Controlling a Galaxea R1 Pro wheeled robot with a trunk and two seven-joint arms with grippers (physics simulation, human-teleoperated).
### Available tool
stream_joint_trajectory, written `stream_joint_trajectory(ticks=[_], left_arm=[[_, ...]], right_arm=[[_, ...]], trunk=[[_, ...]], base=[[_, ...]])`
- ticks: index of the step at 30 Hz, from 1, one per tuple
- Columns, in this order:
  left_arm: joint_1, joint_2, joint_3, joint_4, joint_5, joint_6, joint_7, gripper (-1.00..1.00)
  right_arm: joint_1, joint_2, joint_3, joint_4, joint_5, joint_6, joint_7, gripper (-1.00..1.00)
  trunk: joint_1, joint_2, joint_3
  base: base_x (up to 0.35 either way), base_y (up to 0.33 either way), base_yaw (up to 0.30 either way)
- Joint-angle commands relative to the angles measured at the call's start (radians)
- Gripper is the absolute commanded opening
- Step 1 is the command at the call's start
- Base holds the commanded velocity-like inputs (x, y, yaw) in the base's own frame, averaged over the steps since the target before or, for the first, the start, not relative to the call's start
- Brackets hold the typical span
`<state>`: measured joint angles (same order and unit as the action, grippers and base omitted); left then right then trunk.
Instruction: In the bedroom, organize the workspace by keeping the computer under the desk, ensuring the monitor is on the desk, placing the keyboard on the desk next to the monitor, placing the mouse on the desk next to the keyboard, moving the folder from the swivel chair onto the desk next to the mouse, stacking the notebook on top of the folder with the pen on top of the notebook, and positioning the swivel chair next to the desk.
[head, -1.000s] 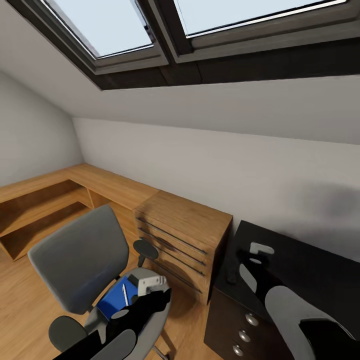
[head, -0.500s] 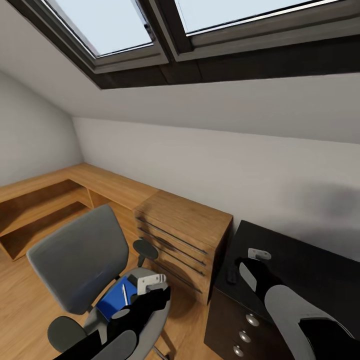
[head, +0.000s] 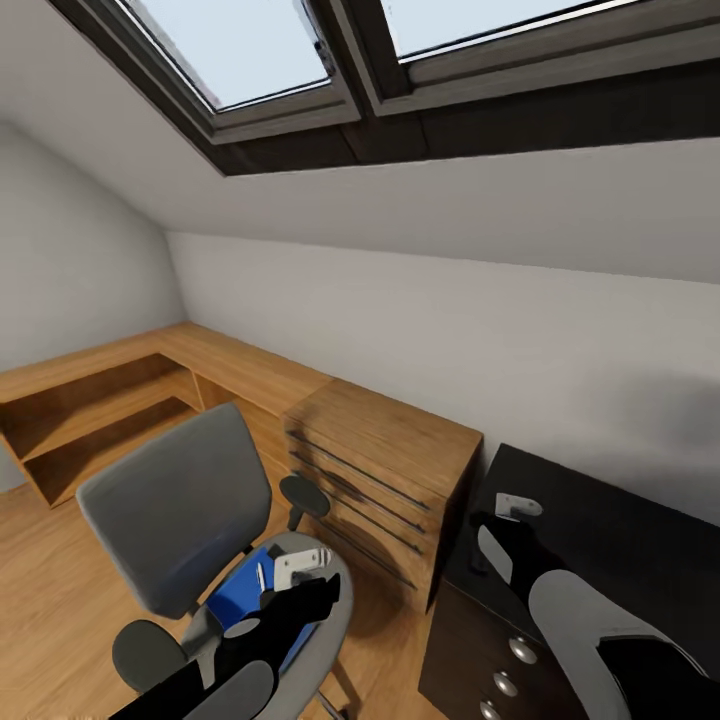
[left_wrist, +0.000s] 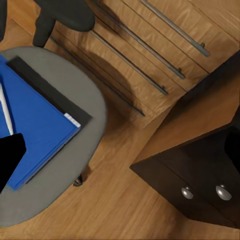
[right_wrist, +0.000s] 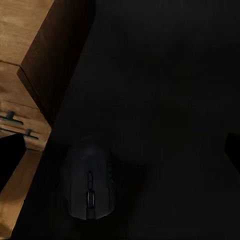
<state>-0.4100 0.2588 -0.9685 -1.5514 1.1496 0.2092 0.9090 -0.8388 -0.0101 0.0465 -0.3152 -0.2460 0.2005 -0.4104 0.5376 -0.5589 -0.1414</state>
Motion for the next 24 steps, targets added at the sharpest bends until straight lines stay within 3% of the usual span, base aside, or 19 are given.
stream_joint_trajectory(ticks=[1, 8, 24], left_arm=[[-0.002, 0.000, -0.002, -0.001, 0.002, 0.004, 0.006, 1.00], [-0.002, 0.000, -0.002, 0.000, 0.002, 0.004, 0.007, 1.00], [-0.002, 0.000, -0.001, 0.001, 0.002, 0.004, 0.007, 1.00]], right_arm=[[0.000, -0.001, 0.005, -0.002, -0.006, 0.006, -0.005, 1.00], [0.000, -0.001, 0.006, -0.002, -0.006, 0.001, -0.006, 1.00], [0.001, -0.012, 0.004, 0.007, -0.001, -0.011, -0.005, 1.00]], trunk=[[0.004, -0.009, -0.005], [0.031, -0.058, -0.027], [0.093, -0.170, -0.077]], base=[[0.000, 0.000, 0.267], [0.000, 0.000, 0.191], [0.000, 0.000, 0.011]])
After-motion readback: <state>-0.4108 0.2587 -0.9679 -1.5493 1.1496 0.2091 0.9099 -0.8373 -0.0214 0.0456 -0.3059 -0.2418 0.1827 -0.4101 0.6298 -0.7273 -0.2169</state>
